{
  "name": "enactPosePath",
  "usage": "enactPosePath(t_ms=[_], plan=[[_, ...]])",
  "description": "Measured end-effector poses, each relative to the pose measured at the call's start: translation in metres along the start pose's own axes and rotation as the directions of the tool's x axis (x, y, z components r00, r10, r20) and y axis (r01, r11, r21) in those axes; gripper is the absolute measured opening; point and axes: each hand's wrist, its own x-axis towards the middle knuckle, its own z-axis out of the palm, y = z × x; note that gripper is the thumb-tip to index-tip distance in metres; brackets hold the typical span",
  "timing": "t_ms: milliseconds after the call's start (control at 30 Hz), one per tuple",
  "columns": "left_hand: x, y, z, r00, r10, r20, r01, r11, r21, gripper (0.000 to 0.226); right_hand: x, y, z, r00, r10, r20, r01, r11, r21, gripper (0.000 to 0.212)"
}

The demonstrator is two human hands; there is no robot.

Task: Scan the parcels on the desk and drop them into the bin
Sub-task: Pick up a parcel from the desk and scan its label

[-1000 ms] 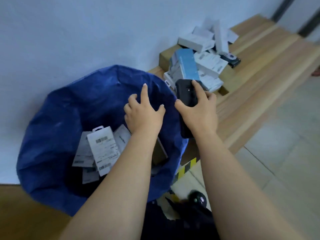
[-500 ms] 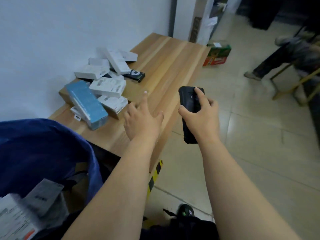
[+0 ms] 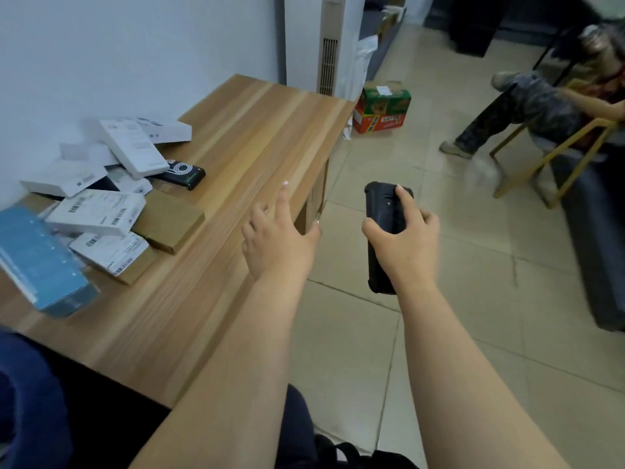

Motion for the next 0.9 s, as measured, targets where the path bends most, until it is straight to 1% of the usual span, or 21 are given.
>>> enactPosePath(t_ms=[100,200,367,467,533,633,700,800,900], plan=[[0.039,0.012,0.012,1.000,-0.017,-0.016,0.017,1.000,0.003,0.080,0.040,-0.005,0.014,1.000,0.001,0.029,-0.001,1.000,-0.009,0.074],[0.089,0.031,0.026,0.999,-0.031,-0.038,0.032,0.999,0.016,0.081,0.090,-0.018,0.030,0.999,-0.028,0.043,0.029,1.000,-0.007,0.074],[0.185,0.069,0.043,0.998,-0.005,-0.057,0.005,1.000,0.004,0.080,0.186,-0.051,0.055,0.998,-0.054,0.023,0.054,0.999,0.000,0.073],[0.235,0.089,0.051,0.995,0.031,-0.093,-0.028,0.999,0.031,0.080,0.234,-0.064,0.070,0.998,-0.063,-0.008,0.063,0.998,0.017,0.074],[0.265,0.099,0.058,0.994,0.032,-0.103,-0.029,0.999,0.034,0.079,0.263,-0.068,0.079,0.998,-0.060,0.001,0.060,0.998,0.022,0.074],[0.300,0.110,0.073,0.994,-0.006,-0.105,0.011,0.999,0.051,0.079,0.305,-0.070,0.092,0.998,-0.031,0.048,0.030,0.999,0.023,0.073],[0.325,0.114,0.084,0.993,-0.041,-0.109,0.049,0.997,0.068,0.079,0.338,-0.072,0.104,0.996,-0.041,0.083,0.039,0.999,0.023,0.073],[0.369,0.121,0.099,0.979,-0.111,-0.168,0.121,0.991,0.055,0.079,0.394,-0.080,0.125,0.983,-0.091,0.162,0.090,0.996,0.013,0.074],[0.407,0.135,0.112,0.952,-0.206,-0.226,0.217,0.976,0.023,0.079,0.449,-0.096,0.143,0.954,-0.151,0.259,0.155,0.988,0.005,0.074]])
